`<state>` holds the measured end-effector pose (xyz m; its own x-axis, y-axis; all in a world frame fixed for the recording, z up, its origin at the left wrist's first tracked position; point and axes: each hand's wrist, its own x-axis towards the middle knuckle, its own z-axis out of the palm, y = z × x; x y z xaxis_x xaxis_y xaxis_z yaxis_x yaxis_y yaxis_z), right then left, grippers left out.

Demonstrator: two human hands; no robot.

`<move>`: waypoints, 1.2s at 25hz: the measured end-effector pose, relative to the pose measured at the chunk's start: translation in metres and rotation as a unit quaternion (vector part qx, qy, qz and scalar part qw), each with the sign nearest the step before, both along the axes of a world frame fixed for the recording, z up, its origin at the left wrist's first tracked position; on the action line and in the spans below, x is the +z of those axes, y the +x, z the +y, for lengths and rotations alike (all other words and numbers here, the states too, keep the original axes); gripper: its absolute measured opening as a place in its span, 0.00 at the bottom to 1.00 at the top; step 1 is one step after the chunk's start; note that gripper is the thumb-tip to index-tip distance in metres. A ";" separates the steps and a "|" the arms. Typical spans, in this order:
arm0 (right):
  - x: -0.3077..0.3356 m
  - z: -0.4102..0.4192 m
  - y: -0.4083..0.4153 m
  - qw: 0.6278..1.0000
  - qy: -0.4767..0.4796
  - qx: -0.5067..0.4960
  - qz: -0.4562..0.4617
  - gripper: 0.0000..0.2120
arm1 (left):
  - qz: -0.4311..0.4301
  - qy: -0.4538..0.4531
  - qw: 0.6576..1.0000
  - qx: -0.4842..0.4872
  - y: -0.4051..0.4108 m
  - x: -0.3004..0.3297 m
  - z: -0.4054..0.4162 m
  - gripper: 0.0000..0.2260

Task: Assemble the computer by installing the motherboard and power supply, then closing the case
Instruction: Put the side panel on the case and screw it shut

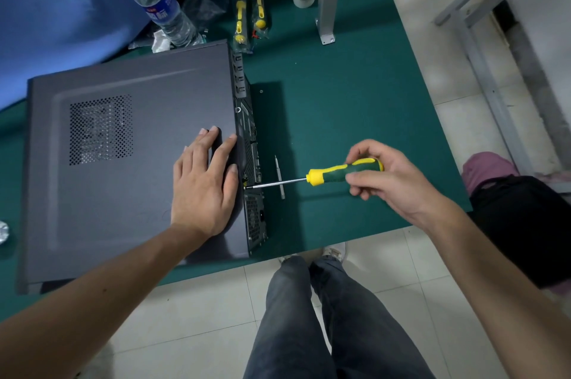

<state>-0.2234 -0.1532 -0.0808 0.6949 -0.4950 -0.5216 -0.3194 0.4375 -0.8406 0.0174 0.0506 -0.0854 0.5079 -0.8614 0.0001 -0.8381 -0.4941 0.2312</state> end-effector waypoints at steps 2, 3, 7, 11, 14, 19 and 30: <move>-0.002 0.003 0.008 0.995 -0.059 0.007 0.083 0.14 | 0.003 0.000 1.000 0.001 0.000 0.000 0.000 0.22; -0.003 0.003 0.012 0.991 -0.069 0.024 0.114 0.19 | 0.003 0.001 1.000 0.002 0.000 0.000 0.001 0.22; 0.000 -0.005 0.007 0.999 0.034 -0.024 0.013 0.06 | 0.005 0.000 1.000 0.001 -0.001 0.001 0.000 0.22; -0.002 0.002 0.007 0.986 -0.107 0.025 0.123 0.13 | 0.003 0.002 1.000 0.002 0.000 0.000 0.002 0.22; -0.002 0.005 0.007 0.991 -0.058 0.035 0.118 0.09 | 0.005 0.001 1.000 0.001 0.000 0.000 0.002 0.22; 0.000 0.003 0.007 0.992 -0.087 0.014 0.095 0.07 | 0.004 0.001 1.000 0.001 -0.001 0.002 0.000 0.22; -0.001 0.008 0.008 0.987 -0.096 0.025 0.128 0.15 | 0.004 0.003 1.000 0.006 -0.002 0.002 0.000 0.22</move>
<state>-0.2158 -0.1456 -0.0817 0.5795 -0.5694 -0.5830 -0.5486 0.2565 -0.7958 0.0158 0.0505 -0.0830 0.5177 -0.8555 -0.0090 -0.8303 -0.5049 0.2359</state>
